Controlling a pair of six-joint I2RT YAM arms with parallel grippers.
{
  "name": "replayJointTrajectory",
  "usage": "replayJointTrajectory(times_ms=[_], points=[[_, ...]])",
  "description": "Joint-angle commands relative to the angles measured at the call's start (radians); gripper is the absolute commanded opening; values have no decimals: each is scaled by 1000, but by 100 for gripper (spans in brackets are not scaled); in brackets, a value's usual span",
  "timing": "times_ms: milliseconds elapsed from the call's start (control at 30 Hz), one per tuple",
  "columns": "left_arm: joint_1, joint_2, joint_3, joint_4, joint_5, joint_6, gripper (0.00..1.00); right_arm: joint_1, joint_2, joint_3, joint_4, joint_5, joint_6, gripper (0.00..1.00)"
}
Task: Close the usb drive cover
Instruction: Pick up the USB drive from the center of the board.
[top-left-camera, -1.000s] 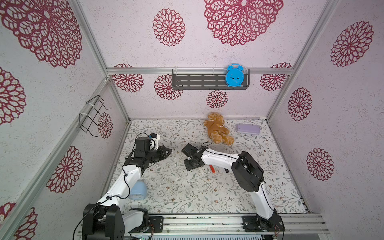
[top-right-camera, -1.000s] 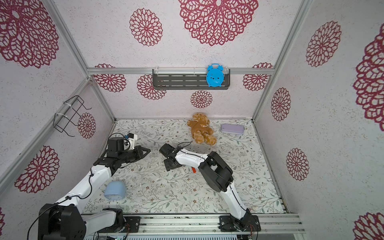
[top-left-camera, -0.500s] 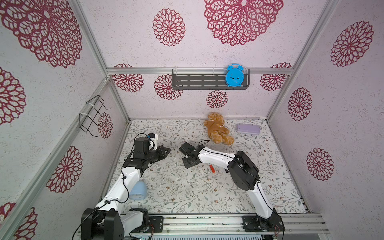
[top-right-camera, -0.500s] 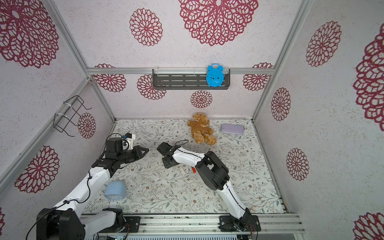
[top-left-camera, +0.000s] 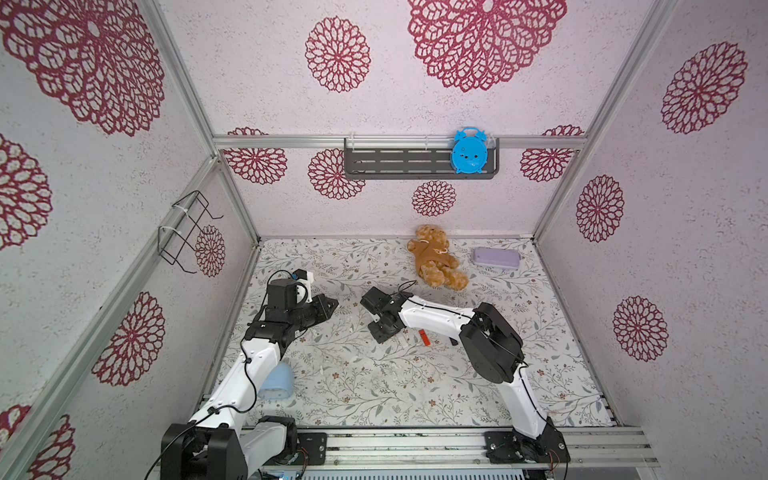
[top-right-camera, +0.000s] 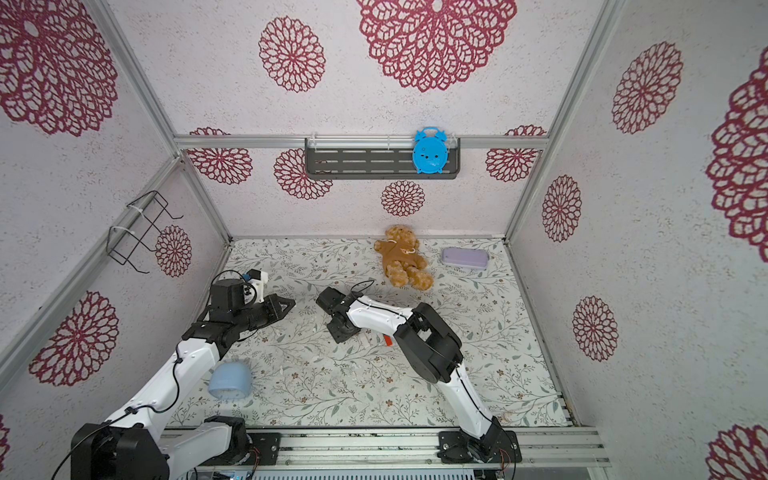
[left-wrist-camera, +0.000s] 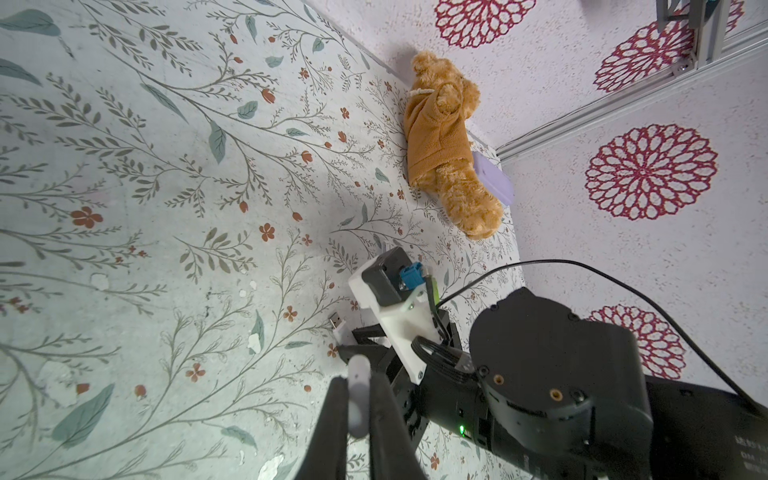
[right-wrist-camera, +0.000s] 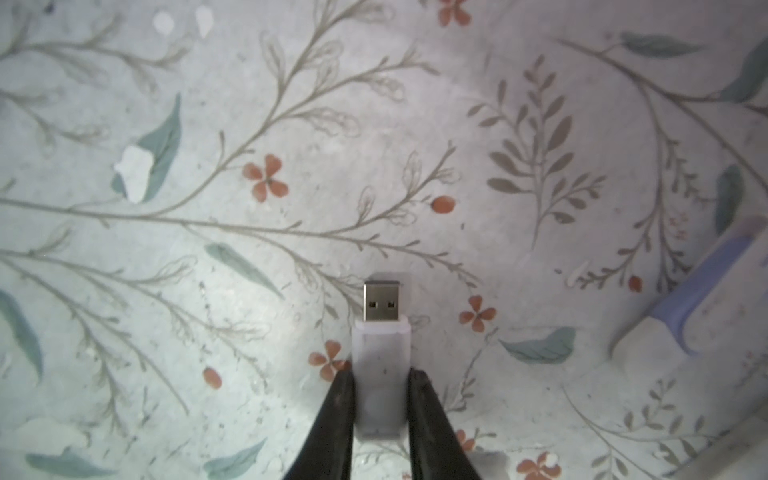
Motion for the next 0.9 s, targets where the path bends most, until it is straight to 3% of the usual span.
replayJointTrajectory(times_ms=[0,200,267,667,867], points=[[16,-19,-15,13,-28,-9,10,49,-85,-87,-170,-97,-134,23],[21,-8,-39,49,-14,-41,10,84,-170,-211,-190,-82,-172,25],[21,-9,-43,51,-12,-45,10,84,-176,-229,-191,-74,-182,31],[22,-7,-51,63,-18,-37,10,89,-78,-167,-204,-48,-148,36],[24,-1,-53,68,-3,-31,10,96,-52,-160,-195,-62,-133,31]])
